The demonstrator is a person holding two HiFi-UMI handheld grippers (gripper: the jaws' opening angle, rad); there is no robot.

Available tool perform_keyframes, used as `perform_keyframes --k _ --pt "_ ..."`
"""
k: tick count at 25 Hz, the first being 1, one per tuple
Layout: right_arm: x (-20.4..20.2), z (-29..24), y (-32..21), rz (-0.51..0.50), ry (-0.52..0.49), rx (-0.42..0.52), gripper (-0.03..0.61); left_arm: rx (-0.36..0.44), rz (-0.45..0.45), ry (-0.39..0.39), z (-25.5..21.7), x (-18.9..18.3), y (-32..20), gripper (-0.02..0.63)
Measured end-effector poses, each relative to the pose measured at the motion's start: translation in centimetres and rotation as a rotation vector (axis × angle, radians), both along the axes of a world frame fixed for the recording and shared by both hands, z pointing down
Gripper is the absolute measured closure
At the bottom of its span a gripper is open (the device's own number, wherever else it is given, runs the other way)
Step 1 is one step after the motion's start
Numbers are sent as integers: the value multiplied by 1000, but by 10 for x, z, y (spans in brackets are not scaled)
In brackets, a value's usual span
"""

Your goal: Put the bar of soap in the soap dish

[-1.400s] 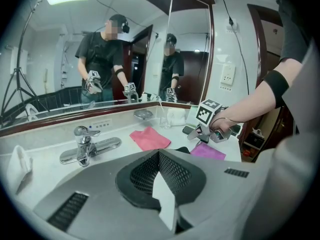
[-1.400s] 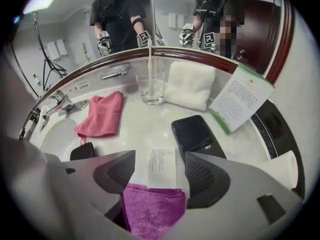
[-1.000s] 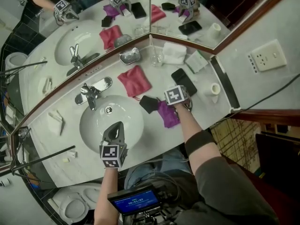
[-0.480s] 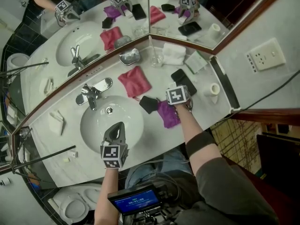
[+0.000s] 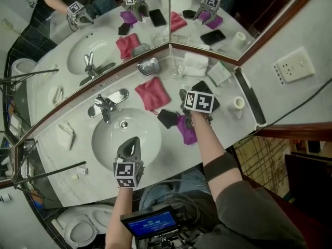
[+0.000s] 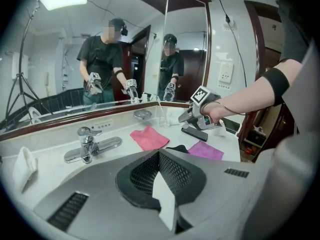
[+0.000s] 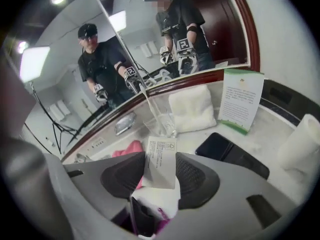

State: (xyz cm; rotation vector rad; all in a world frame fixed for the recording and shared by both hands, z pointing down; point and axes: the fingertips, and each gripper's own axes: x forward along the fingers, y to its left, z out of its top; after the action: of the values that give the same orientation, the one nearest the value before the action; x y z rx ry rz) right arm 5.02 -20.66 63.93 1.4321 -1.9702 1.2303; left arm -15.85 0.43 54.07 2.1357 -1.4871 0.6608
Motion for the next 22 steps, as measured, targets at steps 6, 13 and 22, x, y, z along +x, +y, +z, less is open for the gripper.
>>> perform_keyframes --k 6,13,22 --pt "-48 -47 -21 107 -261 70 374 18 -22 -5 -8 -8 1 614" --pt "-105 -78 -59 204 -497 100 374 44 -51 -27 -18 -25 -7 614" --pt "-153 -55 -116 367 -648 57 373 68 -118 -40 -21 -52 -20 614"
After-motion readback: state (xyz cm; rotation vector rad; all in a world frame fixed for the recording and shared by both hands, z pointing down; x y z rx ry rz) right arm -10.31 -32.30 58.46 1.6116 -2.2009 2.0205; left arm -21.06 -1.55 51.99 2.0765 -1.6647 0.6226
